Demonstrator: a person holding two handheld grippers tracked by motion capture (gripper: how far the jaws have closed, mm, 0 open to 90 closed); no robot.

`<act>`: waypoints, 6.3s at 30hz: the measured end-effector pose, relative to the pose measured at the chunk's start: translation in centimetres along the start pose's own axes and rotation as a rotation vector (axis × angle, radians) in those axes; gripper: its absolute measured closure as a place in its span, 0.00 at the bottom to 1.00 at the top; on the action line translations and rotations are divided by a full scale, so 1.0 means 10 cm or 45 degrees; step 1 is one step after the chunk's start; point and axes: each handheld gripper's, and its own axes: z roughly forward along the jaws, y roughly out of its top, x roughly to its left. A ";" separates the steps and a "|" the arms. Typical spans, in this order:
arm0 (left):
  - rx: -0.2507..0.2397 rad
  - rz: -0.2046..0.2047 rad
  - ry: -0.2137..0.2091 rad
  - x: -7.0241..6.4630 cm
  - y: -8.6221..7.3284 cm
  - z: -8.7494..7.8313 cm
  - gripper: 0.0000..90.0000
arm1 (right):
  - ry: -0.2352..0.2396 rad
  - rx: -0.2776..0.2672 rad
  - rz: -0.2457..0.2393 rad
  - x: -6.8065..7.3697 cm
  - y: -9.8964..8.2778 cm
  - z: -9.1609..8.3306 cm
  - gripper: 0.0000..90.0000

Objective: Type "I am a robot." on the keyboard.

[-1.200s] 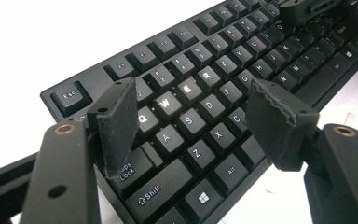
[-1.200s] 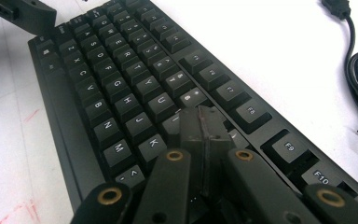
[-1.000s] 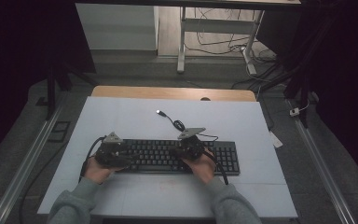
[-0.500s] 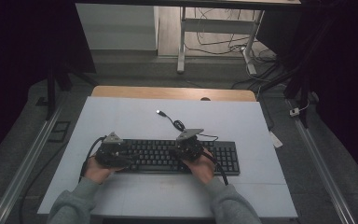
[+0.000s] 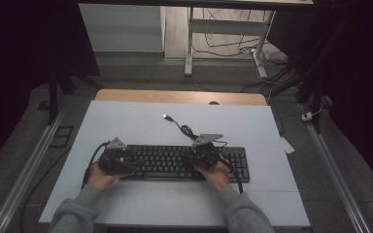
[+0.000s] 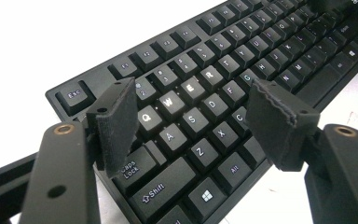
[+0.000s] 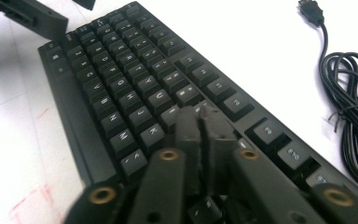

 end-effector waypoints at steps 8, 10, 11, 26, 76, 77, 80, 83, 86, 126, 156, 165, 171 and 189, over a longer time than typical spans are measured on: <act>-0.001 -0.003 0.002 0.01 0.00 0.01 0.37 | -0.040 -0.033 0.002 -0.02 -0.11 -0.21 0.63; 0.009 -0.004 0.001 0.01 -0.01 0.01 0.37 | -0.055 -0.041 0.006 -0.04 -0.13 -0.27 0.60; 0.010 -0.002 0.002 0.01 -0.01 0.02 0.37 | -0.056 -0.042 0.008 -0.05 -0.15 -0.30 0.59; -0.002 -0.013 0.009 0.03 -0.01 0.00 0.37 | -0.080 -0.086 0.006 -0.11 -0.35 -0.66 0.54; -0.009 0.131 -0.075 -0.20 0.32 0.34 0.98 | -0.098 -0.051 -0.019 -0.10 -0.37 -0.61 0.53; 0.002 0.143 -0.077 -0.21 0.32 0.36 0.98 | -0.098 -0.050 -0.020 -0.10 -0.37 -0.61 0.53; 0.019 0.149 -0.077 -0.23 0.33 0.40 0.98 | -0.099 -0.049 -0.023 -0.10 -0.37 -0.61 0.53; 0.030 0.158 -0.078 -0.25 0.34 0.44 0.98 | -0.099 -0.046 -0.024 -0.10 -0.37 -0.60 0.53; 0.047 0.171 -0.069 -0.27 0.35 0.49 0.98 | -0.097 -0.047 -0.024 -0.10 -0.37 -0.60 0.53; -0.025 0.178 -0.039 -0.30 0.37 0.33 0.96 | -0.102 -0.050 -0.023 -0.11 -0.38 -0.61 0.53; -0.063 0.028 0.010 -0.12 -0.06 -0.20 0.35 | -0.103 -0.081 -0.008 -0.12 -0.37 -0.64 0.52; -0.068 -0.006 0.028 -0.04 -0.16 -0.27 0.35 | -0.087 -0.099 -0.010 -0.09 -0.31 -0.64 0.52; -0.067 -0.010 0.037 -0.03 -0.17 -0.27 0.35 | -0.078 -0.113 -0.022 -0.04 -0.24 -0.63 0.52; -0.057 0.002 0.041 -0.05 -0.18 -0.25 0.34 | -0.005 -0.059 -0.017 0.05 -0.03 -0.43 0.89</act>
